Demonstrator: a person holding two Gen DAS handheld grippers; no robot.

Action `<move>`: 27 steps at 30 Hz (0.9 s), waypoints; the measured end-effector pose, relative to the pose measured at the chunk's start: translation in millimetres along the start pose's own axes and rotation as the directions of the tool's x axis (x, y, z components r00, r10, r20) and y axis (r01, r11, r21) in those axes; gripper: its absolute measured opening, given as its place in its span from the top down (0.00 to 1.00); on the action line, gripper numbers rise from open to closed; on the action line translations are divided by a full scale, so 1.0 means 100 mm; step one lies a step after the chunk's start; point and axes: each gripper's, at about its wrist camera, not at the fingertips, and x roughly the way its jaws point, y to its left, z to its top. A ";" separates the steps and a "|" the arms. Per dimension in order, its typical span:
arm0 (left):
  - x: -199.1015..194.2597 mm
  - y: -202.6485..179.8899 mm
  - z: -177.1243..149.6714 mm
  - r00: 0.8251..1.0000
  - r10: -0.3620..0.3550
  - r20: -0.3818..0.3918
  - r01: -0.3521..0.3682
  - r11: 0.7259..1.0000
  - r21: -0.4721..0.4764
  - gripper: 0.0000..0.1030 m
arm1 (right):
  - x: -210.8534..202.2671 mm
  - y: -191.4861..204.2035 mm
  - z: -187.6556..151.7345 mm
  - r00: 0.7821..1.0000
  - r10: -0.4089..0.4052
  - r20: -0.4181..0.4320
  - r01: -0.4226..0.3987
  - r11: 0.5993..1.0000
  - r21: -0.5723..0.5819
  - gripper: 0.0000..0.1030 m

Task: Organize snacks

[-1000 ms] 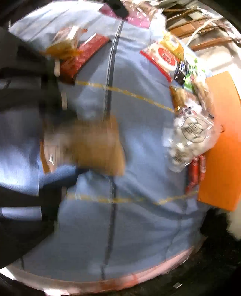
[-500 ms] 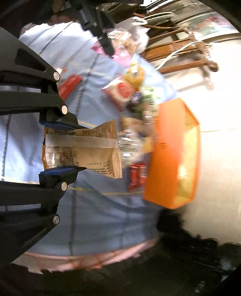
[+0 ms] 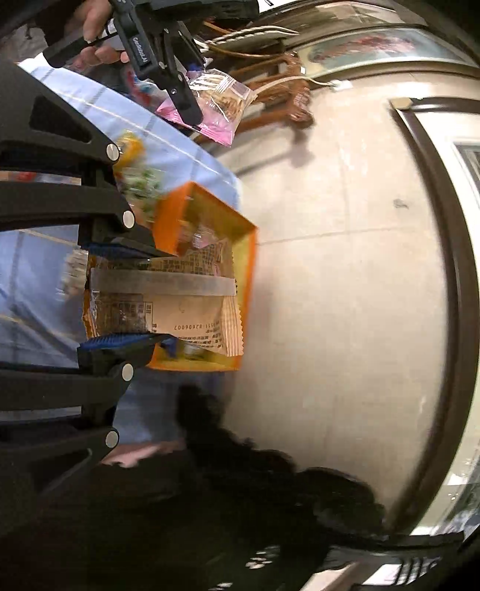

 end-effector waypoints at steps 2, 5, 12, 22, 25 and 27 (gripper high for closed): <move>0.13 -0.04 0.22 1.000 -0.001 0.010 0.001 1.000 0.002 0.35 | 0.12 -0.05 0.21 1.000 -0.008 0.013 0.008 1.000 -0.006 0.68; 0.34 -0.09 0.49 1.000 0.010 0.026 -0.011 1.000 0.021 0.35 | 0.31 -0.12 0.47 1.000 -0.013 0.027 0.013 1.000 -0.006 0.68; 1.25 -0.02 0.84 0.996 0.052 -0.074 -0.051 0.999 0.013 0.15 | 1.10 -0.25 0.88 0.999 -0.049 0.002 0.049 0.999 0.019 0.16; 1.10 0.25 -0.32 0.976 0.029 -0.216 -0.026 0.999 0.019 0.13 | 1.21 -0.12 -0.28 0.986 0.061 -0.155 -0.055 0.997 0.045 0.15; 0.85 0.18 -0.91 0.958 0.003 -0.285 0.014 0.998 0.058 0.13 | 1.13 0.13 -0.92 0.963 0.111 -0.244 -0.098 0.993 0.066 0.15; 0.72 0.12 -1.31 0.945 -0.013 -0.327 0.043 0.995 0.085 0.13 | 1.07 0.28 -1.31 0.939 0.161 -0.303 -0.141 0.986 0.086 0.15</move>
